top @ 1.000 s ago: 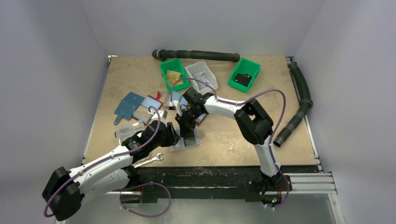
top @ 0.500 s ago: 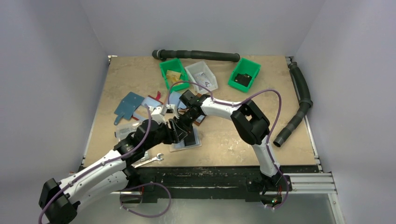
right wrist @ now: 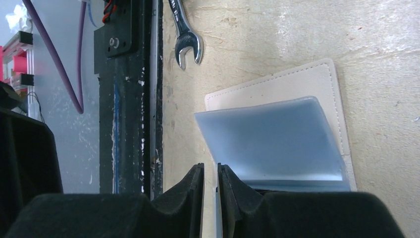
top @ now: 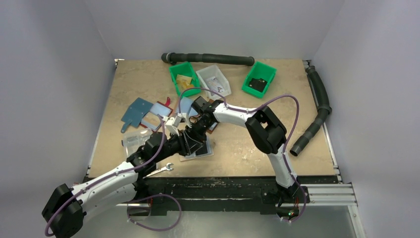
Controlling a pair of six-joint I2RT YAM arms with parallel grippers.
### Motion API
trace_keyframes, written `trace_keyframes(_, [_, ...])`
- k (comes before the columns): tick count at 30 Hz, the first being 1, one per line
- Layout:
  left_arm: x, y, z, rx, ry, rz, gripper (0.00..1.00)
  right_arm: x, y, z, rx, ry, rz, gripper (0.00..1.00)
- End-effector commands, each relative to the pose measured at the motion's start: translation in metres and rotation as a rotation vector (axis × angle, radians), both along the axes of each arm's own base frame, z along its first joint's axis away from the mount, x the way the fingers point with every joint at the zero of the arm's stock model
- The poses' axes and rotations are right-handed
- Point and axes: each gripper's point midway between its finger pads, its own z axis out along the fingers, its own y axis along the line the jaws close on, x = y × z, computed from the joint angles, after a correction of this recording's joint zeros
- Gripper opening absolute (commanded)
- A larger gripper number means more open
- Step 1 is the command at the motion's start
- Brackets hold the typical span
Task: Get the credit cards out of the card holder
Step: Remove the credit card from the card holder.
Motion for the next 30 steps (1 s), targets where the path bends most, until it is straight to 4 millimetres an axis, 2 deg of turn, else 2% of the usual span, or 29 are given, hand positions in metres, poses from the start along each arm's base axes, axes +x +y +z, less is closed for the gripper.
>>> trace_keyframes(1, [0.002,-0.001,0.024,-0.077,-0.103,-0.007,0.25,0.001,0.000,0.033,0.078,-0.033,0.029,0.24])
trace_keyframes(5, [0.001,0.004,0.026,-0.076,-0.130,0.006,0.15,0.008,-0.005,0.035,0.082,-0.037,0.017,0.24])
trace_keyframes(11, [0.006,0.015,0.011,-0.012,-0.112,0.061,0.00,0.020,-0.017,0.042,0.092,-0.060,0.003,0.23])
trace_keyframes(18, [0.016,0.031,-0.018,0.081,-0.047,0.166,0.00,0.035,-0.032,0.054,0.100,-0.107,-0.037,0.23])
trace_keyframes(24, [0.023,0.030,-0.040,0.121,0.019,0.198,0.00,0.043,-0.043,0.052,0.071,-0.138,-0.113,0.26])
trace_keyframes(30, [0.027,0.031,-0.057,0.166,0.074,0.224,0.00,0.046,-0.055,0.047,0.052,-0.128,-0.244,0.40])
